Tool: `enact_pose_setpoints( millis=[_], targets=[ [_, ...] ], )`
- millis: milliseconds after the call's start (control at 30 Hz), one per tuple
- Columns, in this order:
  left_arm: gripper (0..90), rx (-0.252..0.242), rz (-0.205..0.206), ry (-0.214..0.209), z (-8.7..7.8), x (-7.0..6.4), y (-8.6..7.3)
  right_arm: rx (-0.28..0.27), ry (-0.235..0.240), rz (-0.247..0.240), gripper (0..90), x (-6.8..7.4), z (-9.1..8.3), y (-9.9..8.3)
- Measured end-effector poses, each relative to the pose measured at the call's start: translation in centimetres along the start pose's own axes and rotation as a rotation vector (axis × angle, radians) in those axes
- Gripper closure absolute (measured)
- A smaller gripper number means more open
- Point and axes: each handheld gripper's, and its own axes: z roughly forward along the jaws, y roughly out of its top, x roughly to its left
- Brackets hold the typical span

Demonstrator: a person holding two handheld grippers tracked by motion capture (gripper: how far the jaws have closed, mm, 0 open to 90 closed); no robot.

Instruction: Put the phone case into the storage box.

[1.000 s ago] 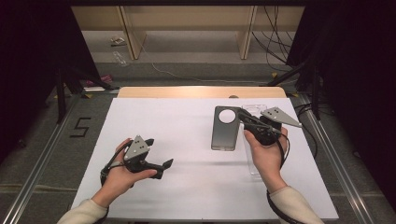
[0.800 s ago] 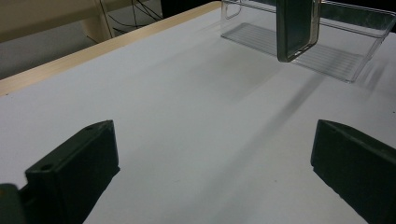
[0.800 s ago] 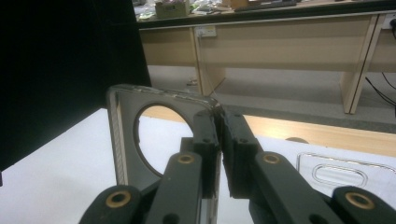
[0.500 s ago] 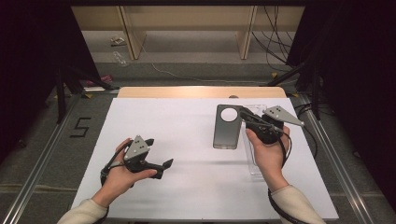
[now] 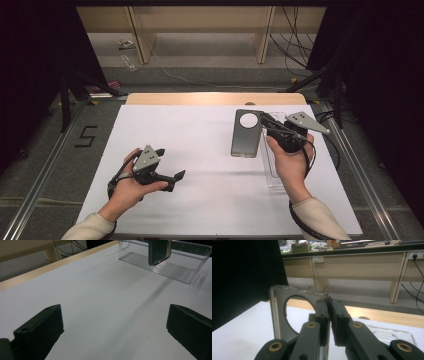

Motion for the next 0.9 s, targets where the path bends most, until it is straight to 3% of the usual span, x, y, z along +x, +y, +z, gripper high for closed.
enact_pose_setpoints(
  millis=[900],
  targets=[
    [0.5,0.007,-0.008,0.003,0.07,0.17,-0.14,-0.026,-0.03,0.003,85.0,-1.03,-0.56,0.92]
  ],
)
